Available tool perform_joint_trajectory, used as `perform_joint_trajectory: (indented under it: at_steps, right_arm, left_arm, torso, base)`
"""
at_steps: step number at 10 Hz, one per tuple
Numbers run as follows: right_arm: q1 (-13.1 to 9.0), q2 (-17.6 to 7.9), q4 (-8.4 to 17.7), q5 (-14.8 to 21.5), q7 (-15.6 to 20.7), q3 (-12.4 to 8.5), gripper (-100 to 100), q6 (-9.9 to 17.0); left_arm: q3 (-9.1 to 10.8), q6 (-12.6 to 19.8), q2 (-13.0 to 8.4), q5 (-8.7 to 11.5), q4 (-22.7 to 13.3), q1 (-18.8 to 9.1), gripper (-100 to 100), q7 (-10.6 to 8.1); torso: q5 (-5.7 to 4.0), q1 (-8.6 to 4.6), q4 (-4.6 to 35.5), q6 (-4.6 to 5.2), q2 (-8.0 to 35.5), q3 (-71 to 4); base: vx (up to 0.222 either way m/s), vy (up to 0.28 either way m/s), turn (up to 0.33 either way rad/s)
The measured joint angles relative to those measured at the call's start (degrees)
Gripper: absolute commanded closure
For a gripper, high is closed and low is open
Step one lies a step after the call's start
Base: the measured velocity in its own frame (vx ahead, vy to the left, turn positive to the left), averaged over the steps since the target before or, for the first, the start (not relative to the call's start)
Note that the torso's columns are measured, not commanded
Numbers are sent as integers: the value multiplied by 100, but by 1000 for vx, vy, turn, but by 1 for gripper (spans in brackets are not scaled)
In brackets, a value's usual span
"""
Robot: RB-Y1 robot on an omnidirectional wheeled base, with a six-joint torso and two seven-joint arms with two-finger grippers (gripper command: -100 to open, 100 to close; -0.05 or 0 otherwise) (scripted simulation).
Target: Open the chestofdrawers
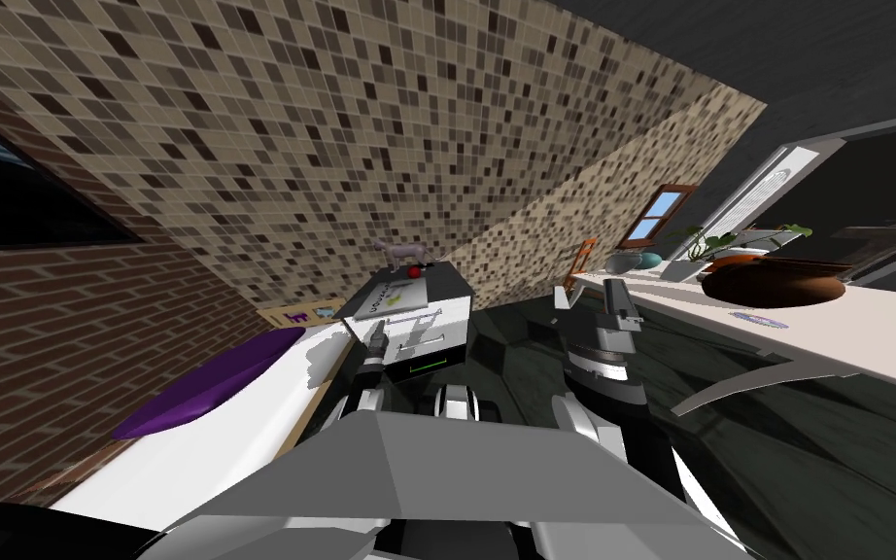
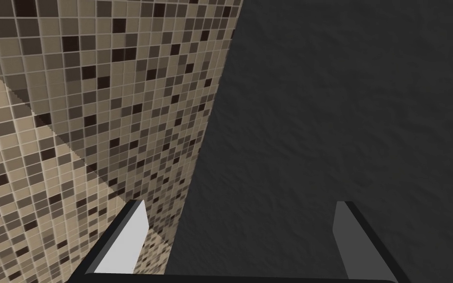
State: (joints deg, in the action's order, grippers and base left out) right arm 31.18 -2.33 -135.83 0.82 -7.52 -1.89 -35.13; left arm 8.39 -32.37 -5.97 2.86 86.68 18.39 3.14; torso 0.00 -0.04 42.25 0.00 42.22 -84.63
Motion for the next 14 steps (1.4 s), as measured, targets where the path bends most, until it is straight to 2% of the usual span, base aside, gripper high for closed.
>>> perform_joint_trajectory:
  at_steps: [3,6,7,9,14]
  right_arm:
    - [-2,1,0,0,0,1,0,0]
    - [-1,0,0,0,0,0,0,0]
    - [-1,0,0,0,0,1,0,0]
    - [-2,1,0,0,0,1,0,1]
    - [-3,1,1,0,0,1,0,1]
  left_arm:
    - [6,30,384,1,-2,-29,-100,7]
    - [32,187,368,18,145,-45,-100,-2]
    - [33,206,367,19,154,-46,100,-2]
    - [17,98,391,10,48,-55,100,7]
    - [-54,285,388,13,312,139,100,-32]
  torso:
    - [-3,-3,11,1,31,22]
    - [2,13,-3,0,-13,-7]
    - [0,4,1,0,4,3]
    - [-1,1,6,1,21,17]
    - [-18,14,24,-9,5,5]
  base:
    - [7,-11,0]
    - [47,13,-7]
    - [-40,-10,16]
    - [-65,-18,7]
    - [-171,-54,4]
